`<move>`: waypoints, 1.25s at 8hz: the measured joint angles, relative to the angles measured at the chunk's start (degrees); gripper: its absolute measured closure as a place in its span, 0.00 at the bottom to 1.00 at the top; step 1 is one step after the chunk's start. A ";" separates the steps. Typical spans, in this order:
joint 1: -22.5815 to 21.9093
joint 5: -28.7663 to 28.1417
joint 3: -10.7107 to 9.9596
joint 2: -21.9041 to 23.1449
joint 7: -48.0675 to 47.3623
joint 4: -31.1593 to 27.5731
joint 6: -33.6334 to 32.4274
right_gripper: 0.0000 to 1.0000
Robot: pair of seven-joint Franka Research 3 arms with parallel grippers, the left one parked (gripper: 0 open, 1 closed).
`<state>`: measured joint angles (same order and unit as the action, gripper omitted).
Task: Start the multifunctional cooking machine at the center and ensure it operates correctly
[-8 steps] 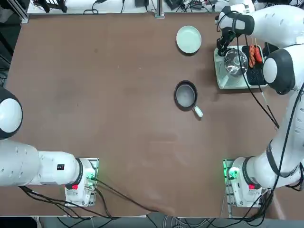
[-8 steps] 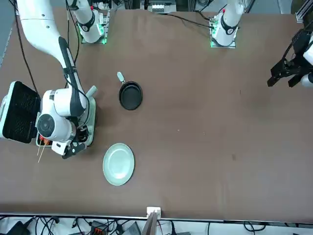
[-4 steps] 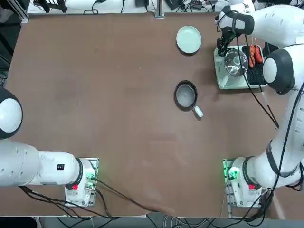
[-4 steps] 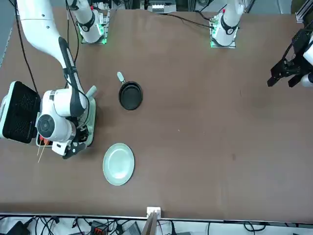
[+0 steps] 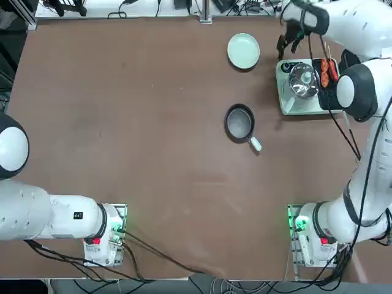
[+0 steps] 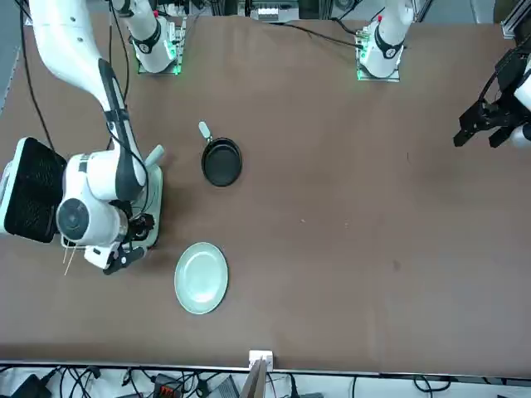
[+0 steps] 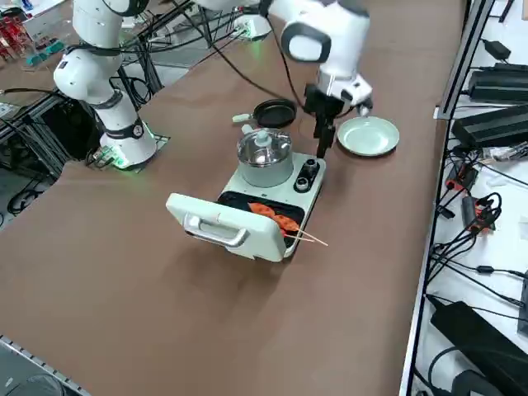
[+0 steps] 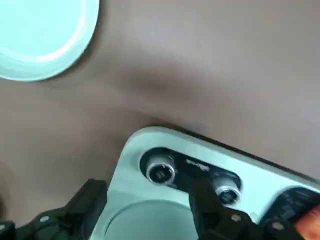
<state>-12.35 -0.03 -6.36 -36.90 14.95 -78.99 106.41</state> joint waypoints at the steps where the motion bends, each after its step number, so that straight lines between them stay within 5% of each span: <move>1: 0.05 0.01 -1.05 0.54 -0.49 3.03 -2.74 0.00; 3: 0.51 -0.24 -3.75 2.76 -2.88 5.54 -4.40 0.00; 10: 0.52 -1.20 -3.95 18.31 -13.85 3.42 -12.78 0.00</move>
<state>-11.83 -1.23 -10.31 -18.59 1.10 -75.58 93.63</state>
